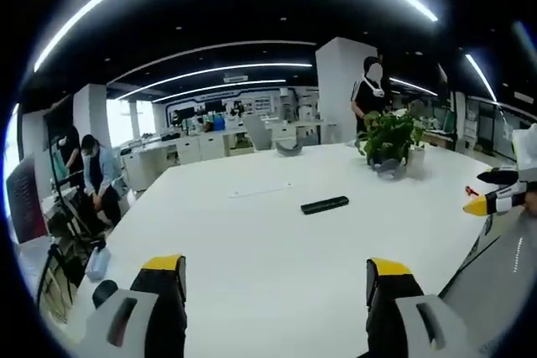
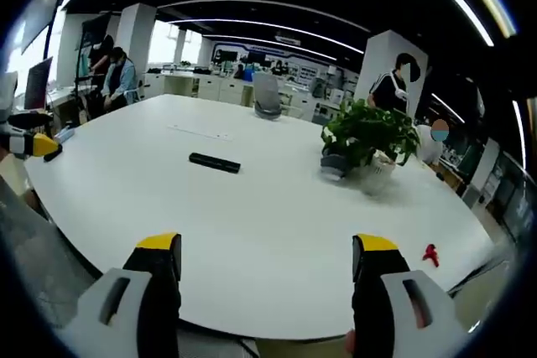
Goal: Press the specified remote control buttons in sequence, fully releasing each button before pressing the next.
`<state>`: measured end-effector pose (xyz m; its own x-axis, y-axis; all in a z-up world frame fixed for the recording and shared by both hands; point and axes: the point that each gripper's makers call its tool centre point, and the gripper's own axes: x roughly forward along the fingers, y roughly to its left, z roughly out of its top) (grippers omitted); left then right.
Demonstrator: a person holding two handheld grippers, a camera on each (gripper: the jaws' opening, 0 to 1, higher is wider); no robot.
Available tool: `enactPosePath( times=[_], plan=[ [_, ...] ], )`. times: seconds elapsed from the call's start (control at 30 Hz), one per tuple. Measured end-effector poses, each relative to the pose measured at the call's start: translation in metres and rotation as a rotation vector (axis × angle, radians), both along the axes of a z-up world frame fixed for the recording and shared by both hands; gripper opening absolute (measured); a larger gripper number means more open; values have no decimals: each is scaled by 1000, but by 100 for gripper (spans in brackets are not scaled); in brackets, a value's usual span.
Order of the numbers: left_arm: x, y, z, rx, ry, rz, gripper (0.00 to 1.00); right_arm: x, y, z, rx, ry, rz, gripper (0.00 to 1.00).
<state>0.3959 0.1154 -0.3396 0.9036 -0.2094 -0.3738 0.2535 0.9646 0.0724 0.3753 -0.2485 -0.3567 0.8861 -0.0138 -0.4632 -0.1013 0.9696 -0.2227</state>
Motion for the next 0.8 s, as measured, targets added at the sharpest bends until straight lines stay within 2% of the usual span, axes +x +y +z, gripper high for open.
enactPosePath(
  times=[0.53,0.63,0.8],
  plan=[
    [-1,-8,-7,34,37,-45,89,-2,-1,-10,-25,58,3,85],
    [-1,-10,-6,25,29,-53,89,-1,2,-6,-2,34,9,85],
    [-2,-15,-6,47,19,-74,88,-2,-1,-12,-21,67,-1,84]
  ],
)
